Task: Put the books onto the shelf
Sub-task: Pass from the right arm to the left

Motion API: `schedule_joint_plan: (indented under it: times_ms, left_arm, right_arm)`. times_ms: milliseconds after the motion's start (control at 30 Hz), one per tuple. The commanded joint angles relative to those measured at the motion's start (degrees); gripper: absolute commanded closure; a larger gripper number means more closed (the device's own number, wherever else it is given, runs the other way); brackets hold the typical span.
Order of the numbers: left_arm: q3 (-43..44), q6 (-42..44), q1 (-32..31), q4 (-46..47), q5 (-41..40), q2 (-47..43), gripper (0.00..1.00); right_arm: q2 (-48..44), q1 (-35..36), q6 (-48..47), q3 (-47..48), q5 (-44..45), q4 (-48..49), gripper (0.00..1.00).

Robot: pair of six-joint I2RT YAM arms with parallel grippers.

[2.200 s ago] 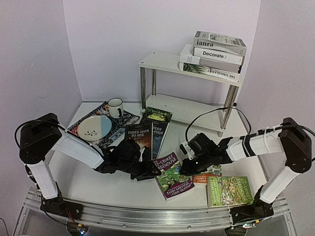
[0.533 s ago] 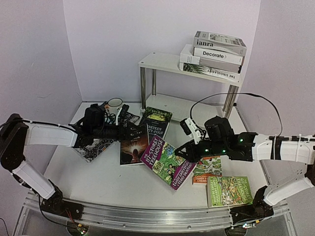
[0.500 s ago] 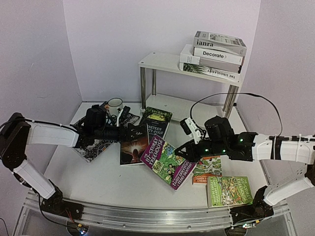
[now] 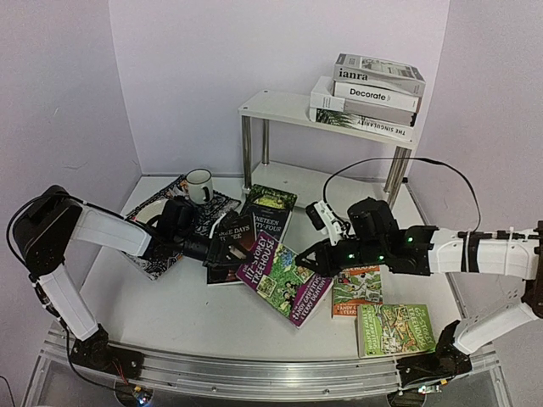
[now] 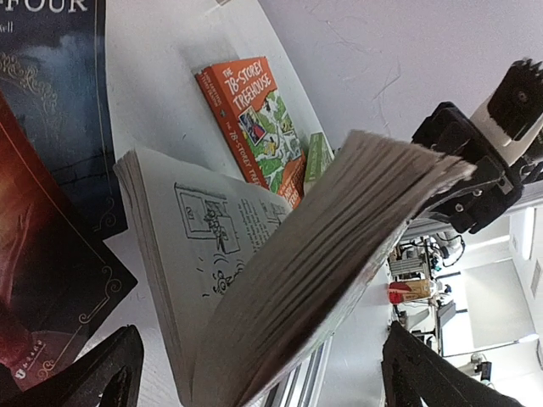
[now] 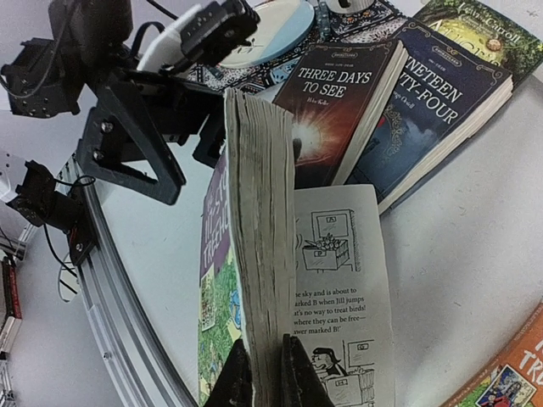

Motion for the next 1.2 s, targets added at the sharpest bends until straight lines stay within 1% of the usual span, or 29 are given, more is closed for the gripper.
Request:
schedule_joint_plan:
  times_ms: [0,67,167,200,333,367,467,533,633,667,700,767,833,933,1033,1167]
  left_arm:
    - [0.5,-0.5,0.1,0.9,3.7,1.7,0.03]
    - [0.4,-1.0,0.1,0.9,4.0,2.0,0.08]
    - [0.5,-1.7,0.1,0.9,4.9,2.4,0.22]
    - [0.8,-2.0,0.1,0.9,5.1,2.5,0.3]
    - [1.5,-2.7,0.1,0.9,5.3,2.3,0.53]
    - [1.6,-2.8,0.1,0.9,5.1,2.1,0.59]
    - [1.8,-3.1,0.1,1.0,4.3,1.7,0.75]
    - [2.1,-3.6,0.1,1.0,4.3,2.3,0.84]
    - [2.7,-4.7,0.1,0.9,4.7,3.2,0.88]
    - [2.8,-5.3,0.1,0.9,4.7,3.3,0.89]
    - [3.0,-6.0,0.2,0.9,4.7,3.3,0.9]
    - [3.8,-8.1,0.2,0.9,4.4,2.6,0.91]
    - [4.6,-10.3,0.2,0.9,3.3,1.7,0.91]
    - [5.6,-13.9,0.2,0.9,1.8,0.7,0.91]
    - [6.2,-15.8,0.2,0.8,1.0,0.5,0.91]
    - [6.7,-18.1,0.2,0.7,-0.6,0.4,0.91]
  right_arm:
    - [0.1,0.0,1.1,4.5,-1.6,6.4,1.0]
    - [0.4,0.0,1.2,4.6,-1.5,6.6,1.0]
    - [1.2,0.0,1.5,4.5,-1.4,6.8,1.0]
    - [1.6,0.0,1.5,4.4,-1.4,6.8,1.0]
    - [3.4,0.0,2.3,4.2,-0.7,6.2,1.0]
    - [4.0,0.0,2.5,4.2,0.3,5.5,0.98]
    - [6.3,0.1,2.3,4.9,4.5,1.4,0.81]
    - [7.9,0.1,1.5,4.7,4.6,0.5,0.73]
    - [9.7,0.1,1.1,4.9,5.2,-0.8,0.56]
    - [10.1,0.3,0.5,5.5,6.4,-2.3,0.47]
    - [10.5,0.8,-0.4,6.8,8.2,-4.7,0.39]
    - [11.0,3.3,-4.6,9.5,13.9,-9.0,0.28]
    - [11.1,6.8,-8.8,11.7,20.7,-11.9,0.24]
    - [11.0,11.7,-12.6,12.7,28.4,-12.8,0.2]
    - [12.2,15.7,-15.0,14.2,33.8,-13.4,0.2]
    - [16.5,20.4,-18.3,18.7,40.0,-16.4,0.2]
